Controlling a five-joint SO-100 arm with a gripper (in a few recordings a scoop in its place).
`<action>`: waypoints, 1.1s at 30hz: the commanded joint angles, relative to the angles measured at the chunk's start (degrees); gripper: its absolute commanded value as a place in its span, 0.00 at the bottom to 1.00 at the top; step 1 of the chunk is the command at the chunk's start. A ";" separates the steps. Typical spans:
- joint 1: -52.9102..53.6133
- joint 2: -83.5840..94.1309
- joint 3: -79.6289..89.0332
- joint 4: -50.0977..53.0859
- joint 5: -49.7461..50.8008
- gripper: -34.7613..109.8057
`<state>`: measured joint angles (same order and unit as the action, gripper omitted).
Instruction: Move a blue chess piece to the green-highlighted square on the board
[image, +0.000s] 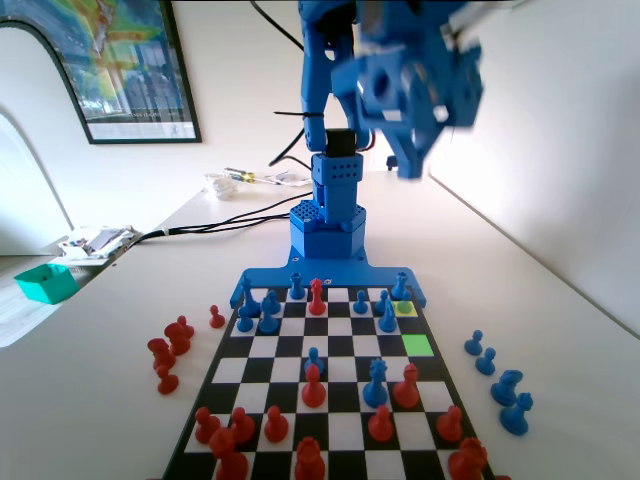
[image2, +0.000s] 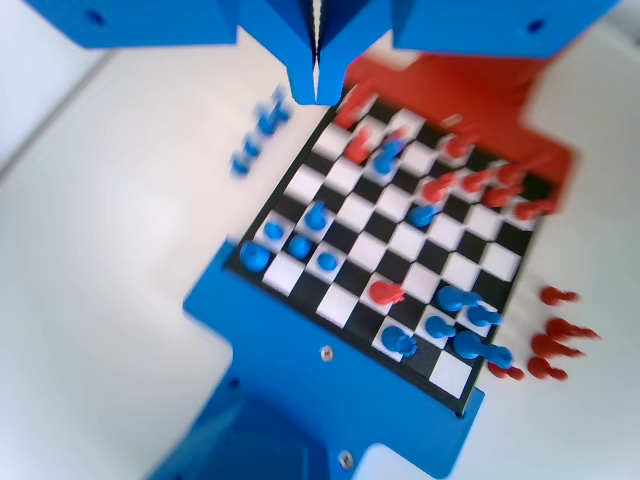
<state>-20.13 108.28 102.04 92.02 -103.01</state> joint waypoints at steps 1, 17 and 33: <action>-5.10 -2.55 1.76 -0.09 -5.45 0.25; -4.13 -14.85 0.09 -8.35 -18.11 0.29; -6.06 -12.57 12.66 -20.57 -17.31 0.31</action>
<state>-24.96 92.11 113.20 73.21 -120.50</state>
